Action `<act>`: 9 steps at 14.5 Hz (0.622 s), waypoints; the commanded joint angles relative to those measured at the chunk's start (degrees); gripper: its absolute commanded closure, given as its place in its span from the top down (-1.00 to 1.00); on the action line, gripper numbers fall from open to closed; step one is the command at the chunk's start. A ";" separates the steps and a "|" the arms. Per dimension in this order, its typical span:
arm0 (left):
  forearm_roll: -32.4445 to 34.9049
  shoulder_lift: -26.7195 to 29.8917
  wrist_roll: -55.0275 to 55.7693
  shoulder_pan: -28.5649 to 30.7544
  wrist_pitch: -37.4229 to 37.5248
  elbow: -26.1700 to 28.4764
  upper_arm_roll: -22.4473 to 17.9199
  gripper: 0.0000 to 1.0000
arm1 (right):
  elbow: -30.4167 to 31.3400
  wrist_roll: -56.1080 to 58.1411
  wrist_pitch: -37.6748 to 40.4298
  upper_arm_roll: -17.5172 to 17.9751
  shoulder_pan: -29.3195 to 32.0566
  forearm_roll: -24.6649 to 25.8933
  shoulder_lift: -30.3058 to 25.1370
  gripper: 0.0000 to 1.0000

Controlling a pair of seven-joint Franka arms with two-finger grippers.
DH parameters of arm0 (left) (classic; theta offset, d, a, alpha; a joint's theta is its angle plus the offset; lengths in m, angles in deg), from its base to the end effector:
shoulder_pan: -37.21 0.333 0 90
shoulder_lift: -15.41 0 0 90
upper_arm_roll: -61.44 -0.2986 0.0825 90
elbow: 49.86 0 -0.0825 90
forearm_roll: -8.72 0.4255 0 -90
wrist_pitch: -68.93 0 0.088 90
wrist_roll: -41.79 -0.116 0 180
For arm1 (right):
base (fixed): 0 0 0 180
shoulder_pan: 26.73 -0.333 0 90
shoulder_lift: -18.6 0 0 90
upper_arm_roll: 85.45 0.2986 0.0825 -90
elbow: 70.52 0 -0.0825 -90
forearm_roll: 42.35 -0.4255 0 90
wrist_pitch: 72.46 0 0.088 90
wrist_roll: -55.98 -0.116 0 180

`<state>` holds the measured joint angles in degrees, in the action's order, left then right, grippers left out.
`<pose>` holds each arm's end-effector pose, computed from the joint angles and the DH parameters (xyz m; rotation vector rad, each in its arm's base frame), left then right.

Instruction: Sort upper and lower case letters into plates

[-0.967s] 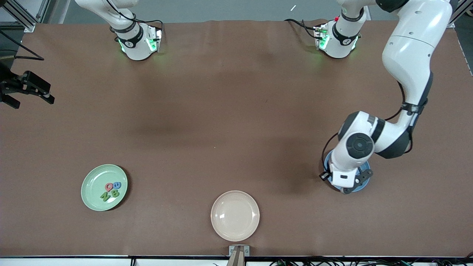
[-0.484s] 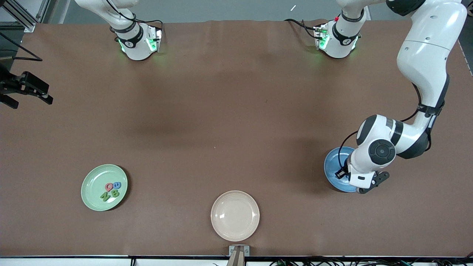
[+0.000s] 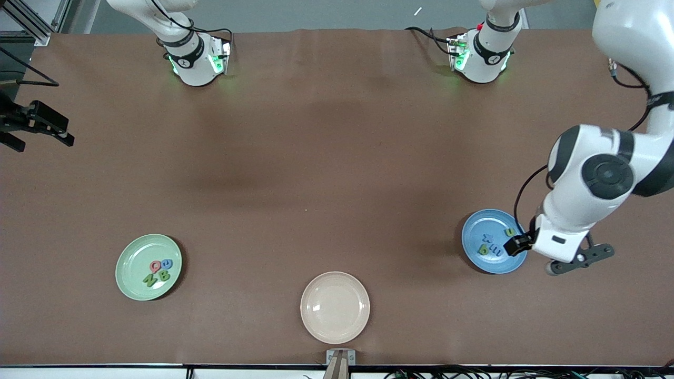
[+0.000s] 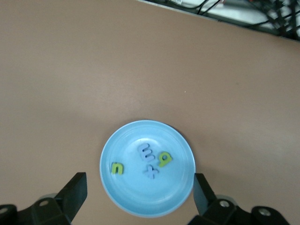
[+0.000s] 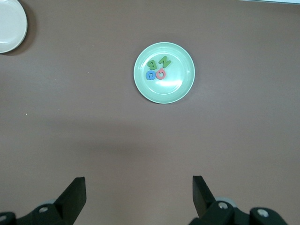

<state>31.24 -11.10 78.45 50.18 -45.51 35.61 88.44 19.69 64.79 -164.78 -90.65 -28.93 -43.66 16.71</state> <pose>0.7184 -0.1052 0.3988 -2.9920 -0.4542 -0.2387 0.5907 -0.0292 0.6195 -3.1170 -0.1579 -0.1124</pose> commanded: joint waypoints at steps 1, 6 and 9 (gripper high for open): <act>-2.21 3.12 -6.05 0.66 8.06 -3.63 0.60 1.00 | -0.74 -0.81 0.82 0.20 0.61 2.09 0.13 1.00; -8.87 11.03 -16.97 3.38 15.28 -3.91 0.60 1.00 | -1.18 -1.16 1.17 0.37 0.61 3.78 0.48 1.00; -11.78 15.42 -20.92 2.69 18.36 -3.21 -1.58 1.00 | -1.26 -7.47 1.35 0.37 0.26 3.60 0.48 1.00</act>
<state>21.75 0.75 60.72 53.05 -29.33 31.13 88.15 19.31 61.22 -164.16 -90.68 -28.84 -40.06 16.87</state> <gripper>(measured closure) 0.000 0.000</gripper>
